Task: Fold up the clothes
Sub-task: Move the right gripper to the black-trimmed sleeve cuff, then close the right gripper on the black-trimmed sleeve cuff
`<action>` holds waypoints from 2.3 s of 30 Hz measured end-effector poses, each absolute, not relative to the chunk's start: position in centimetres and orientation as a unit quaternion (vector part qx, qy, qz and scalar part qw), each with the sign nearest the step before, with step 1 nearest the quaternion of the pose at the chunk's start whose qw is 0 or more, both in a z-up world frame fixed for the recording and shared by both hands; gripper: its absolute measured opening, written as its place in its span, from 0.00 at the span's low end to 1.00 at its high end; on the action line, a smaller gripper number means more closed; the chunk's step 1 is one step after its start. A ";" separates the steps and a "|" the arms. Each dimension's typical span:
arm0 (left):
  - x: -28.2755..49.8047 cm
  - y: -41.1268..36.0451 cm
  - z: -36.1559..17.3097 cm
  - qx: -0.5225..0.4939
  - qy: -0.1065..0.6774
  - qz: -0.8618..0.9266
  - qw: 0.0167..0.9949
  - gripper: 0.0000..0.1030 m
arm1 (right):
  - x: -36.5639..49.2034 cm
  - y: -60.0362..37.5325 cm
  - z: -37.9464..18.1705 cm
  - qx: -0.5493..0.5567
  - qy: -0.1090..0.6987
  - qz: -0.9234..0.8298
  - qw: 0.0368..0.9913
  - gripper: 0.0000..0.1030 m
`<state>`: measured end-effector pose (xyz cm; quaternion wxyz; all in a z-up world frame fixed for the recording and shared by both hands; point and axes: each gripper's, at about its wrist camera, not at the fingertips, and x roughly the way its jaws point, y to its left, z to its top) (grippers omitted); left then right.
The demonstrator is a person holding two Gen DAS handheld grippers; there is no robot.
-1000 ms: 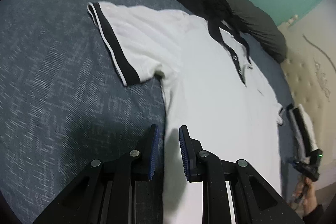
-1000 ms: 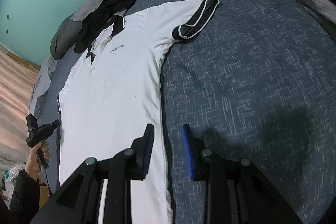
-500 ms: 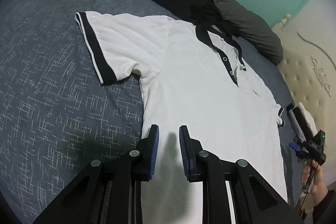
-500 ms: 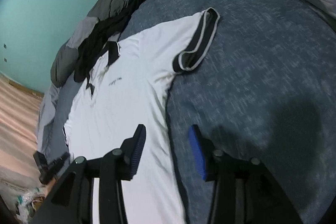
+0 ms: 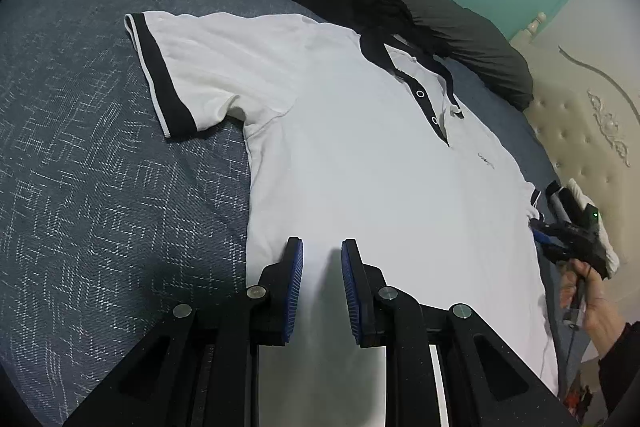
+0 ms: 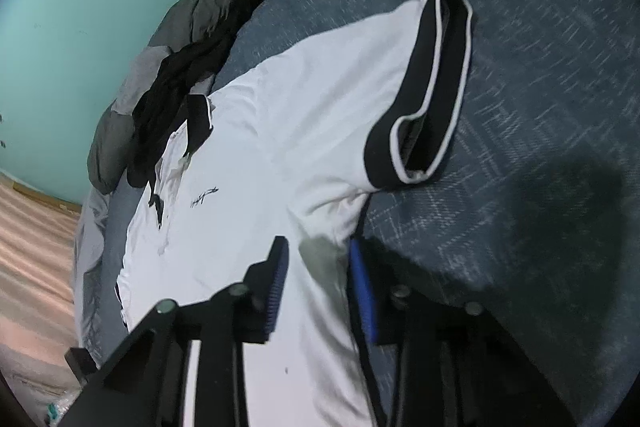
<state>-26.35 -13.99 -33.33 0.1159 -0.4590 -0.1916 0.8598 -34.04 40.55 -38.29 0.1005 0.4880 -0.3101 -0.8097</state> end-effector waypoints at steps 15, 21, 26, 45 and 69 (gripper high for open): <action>-26.2 -13.8 -33.5 -0.464 -0.182 0.859 0.121 0.21 | -34.7 41.6 -39.1 0.467 -0.317 -0.821 0.086 0.06; -26.1 -13.8 -33.5 -0.464 -0.183 0.858 0.121 0.21 | -34.0 43.3 -39.3 0.461 -0.362 -0.808 0.064 0.10; -26.2 -13.8 -33.6 -0.464 -0.184 0.858 0.120 0.21 | -33.5 45.3 -38.2 0.439 -0.370 -0.818 0.045 0.35; -25.9 -15.3 -33.6 -0.457 -0.190 0.864 0.089 0.21 | -33.8 47.3 -36.6 0.399 -0.342 -0.851 0.006 0.45; -25.9 -14.9 -34.3 -0.465 -0.181 0.862 0.087 0.21 | -41.7 49.5 -36.8 0.416 -0.265 -0.869 -0.036 0.54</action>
